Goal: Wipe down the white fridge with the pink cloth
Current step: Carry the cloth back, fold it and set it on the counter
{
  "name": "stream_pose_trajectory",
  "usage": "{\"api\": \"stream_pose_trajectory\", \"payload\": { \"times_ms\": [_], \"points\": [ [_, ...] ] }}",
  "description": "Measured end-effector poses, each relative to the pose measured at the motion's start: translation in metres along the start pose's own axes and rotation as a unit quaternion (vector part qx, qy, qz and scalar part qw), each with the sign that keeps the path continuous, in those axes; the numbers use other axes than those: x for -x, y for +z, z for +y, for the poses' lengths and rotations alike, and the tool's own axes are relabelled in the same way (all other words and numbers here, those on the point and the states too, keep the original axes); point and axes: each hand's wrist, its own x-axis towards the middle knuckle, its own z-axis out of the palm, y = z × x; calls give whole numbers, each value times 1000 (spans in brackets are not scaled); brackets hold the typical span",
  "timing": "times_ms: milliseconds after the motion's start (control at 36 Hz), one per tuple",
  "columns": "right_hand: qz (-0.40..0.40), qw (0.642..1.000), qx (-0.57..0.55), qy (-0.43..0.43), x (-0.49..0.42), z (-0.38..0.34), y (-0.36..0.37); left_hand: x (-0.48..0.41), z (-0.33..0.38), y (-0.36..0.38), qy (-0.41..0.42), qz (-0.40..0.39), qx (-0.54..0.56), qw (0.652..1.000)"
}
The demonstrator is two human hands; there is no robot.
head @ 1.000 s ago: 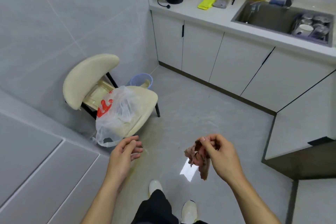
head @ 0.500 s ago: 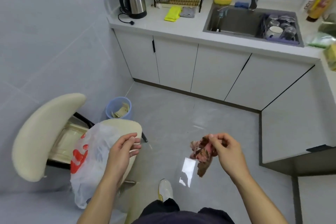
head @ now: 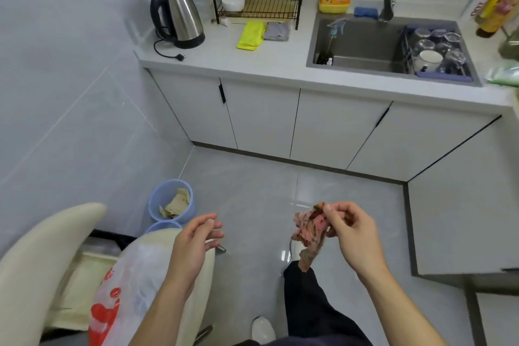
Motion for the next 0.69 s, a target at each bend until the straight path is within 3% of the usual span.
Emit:
{"api": "stream_pose_trajectory", "payload": {
  "times_ms": [444,694],
  "points": [
    [-70,996,44,-22,-215,-87,23,-159,113,101,7,53,46,998],
    [-62,998,23,-11,-298,-138,38,-234,155,136,-6,31,21,999]
  ]
}}
